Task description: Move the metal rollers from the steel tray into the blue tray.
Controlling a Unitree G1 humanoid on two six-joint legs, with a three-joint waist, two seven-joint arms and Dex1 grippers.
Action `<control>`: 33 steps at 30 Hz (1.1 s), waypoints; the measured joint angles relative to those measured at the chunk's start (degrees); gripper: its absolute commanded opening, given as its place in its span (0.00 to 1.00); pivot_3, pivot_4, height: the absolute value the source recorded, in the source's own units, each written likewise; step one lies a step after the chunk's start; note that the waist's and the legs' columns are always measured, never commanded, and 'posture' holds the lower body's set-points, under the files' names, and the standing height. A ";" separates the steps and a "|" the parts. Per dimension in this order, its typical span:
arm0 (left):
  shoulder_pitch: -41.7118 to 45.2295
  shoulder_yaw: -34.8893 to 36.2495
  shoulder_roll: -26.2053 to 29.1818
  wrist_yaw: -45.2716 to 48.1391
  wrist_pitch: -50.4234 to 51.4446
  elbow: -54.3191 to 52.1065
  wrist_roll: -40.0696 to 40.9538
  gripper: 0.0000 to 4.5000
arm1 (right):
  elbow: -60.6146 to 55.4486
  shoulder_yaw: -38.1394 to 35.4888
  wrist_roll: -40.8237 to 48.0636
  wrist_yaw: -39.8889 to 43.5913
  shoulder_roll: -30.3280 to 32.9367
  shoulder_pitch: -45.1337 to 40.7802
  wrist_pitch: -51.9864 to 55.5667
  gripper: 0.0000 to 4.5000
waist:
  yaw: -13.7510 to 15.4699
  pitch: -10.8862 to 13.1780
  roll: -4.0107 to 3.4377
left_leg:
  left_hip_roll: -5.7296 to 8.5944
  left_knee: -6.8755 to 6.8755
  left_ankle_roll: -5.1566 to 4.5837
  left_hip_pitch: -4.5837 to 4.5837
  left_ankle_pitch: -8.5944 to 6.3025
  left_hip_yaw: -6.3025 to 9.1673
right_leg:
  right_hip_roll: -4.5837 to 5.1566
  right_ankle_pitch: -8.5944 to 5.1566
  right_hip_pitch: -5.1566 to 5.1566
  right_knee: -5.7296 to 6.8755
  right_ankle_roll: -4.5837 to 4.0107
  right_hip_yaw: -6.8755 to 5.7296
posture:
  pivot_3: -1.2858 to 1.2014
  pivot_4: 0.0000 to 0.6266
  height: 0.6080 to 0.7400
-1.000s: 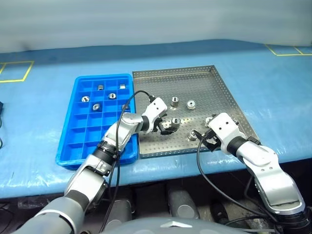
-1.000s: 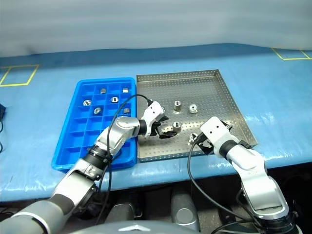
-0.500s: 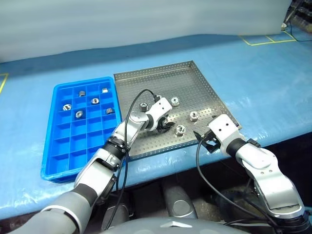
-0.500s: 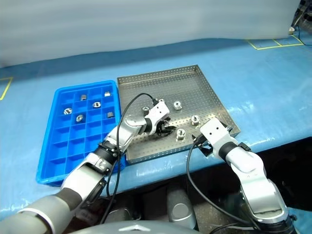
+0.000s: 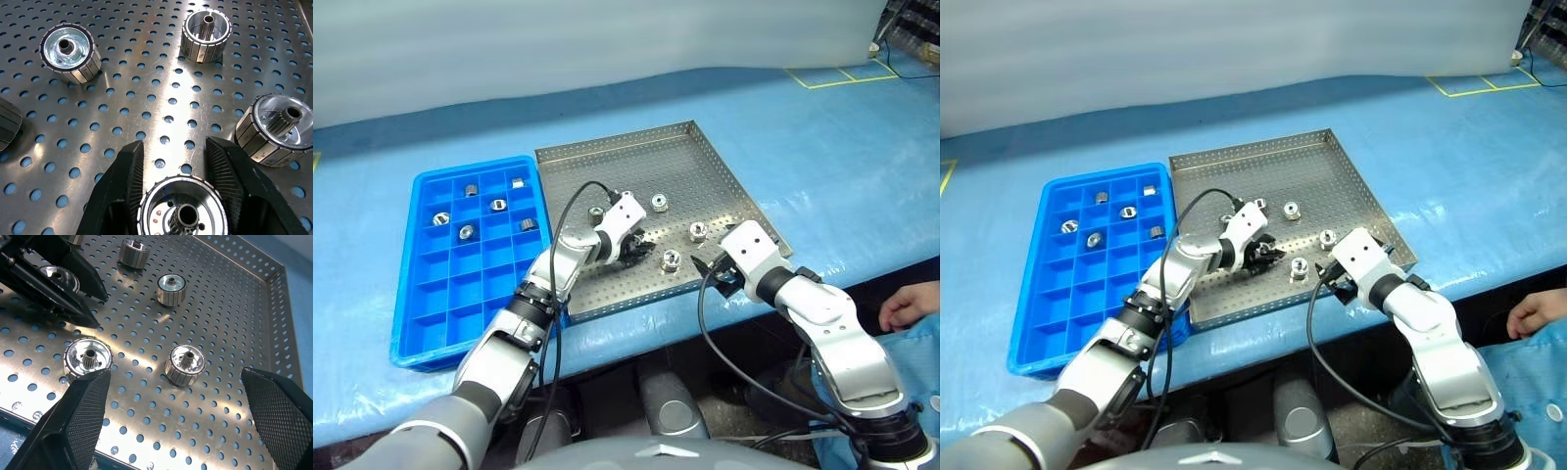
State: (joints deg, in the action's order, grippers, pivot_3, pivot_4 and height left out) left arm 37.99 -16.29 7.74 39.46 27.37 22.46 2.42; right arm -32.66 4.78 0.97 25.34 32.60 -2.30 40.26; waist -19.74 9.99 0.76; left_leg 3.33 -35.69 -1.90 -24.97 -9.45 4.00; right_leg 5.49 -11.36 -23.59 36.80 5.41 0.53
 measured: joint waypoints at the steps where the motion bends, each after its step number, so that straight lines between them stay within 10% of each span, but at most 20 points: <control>1: -0.44 1.13 0.75 -0.22 0.81 -2.77 0.75 0.39 | 1.05 0.49 0.20 0.43 -0.43 -0.34 -0.35 1.00 | 0.02 0.00 0.00 | -0.01 0.00 0.00 0.00 0.00 0.00 | 0.00 0.00 -0.01 0.01 0.00 0.00 | 0.38 0.24 1.00; 12: -15.28 15.01 14.58 -6.31 19.81 -40.56 6.58 0.39 | 5.86 2.68 13.20 11.89 -7.63 -7.07 -7.01 1.00 | 1.97 -0.02 -0.06 | -0.03 0.02 -0.03 0.17 0.02 0.06 | -0.11 -0.01 0.06 0.04 -0.05 0.08 | 0.43 0.24 1.00; 20: -20.80 27.92 14.35 -22.78 27.20 -47.59 2.03 0.39 | 12.86 5.75 12.37 12.58 -7.51 -11.91 -7.47 1.00 | 9.15 -0.02 -0.06 | -0.02 0.07 0.09 0.24 0.01 0.20 | -0.18 -0.01 -0.07 0.06 -0.12 0.04 | 0.47 0.24 1.00; 33: -23.03 29.21 10.21 -33.48 28.74 -46.04 -0.70 0.39 | 14.57 8.34 11.67 12.23 -8.82 -14.27 -8.69 1.00 | 17.54 -0.01 -0.03 | -0.01 -0.19 0.37 0.25 -0.16 0.20 | -0.19 -0.13 -0.07 0.00 -0.53 0.01 | 0.48 0.24 1.00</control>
State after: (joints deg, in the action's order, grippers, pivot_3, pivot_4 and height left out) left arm 14.96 12.92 17.95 5.98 56.11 -23.58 1.72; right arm -18.09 13.11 12.64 37.57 23.78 -16.57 31.58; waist -2.19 9.98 0.74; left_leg 3.32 -35.88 -1.53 -24.72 -9.61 4.19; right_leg 5.30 -11.48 -23.66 36.80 4.88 0.54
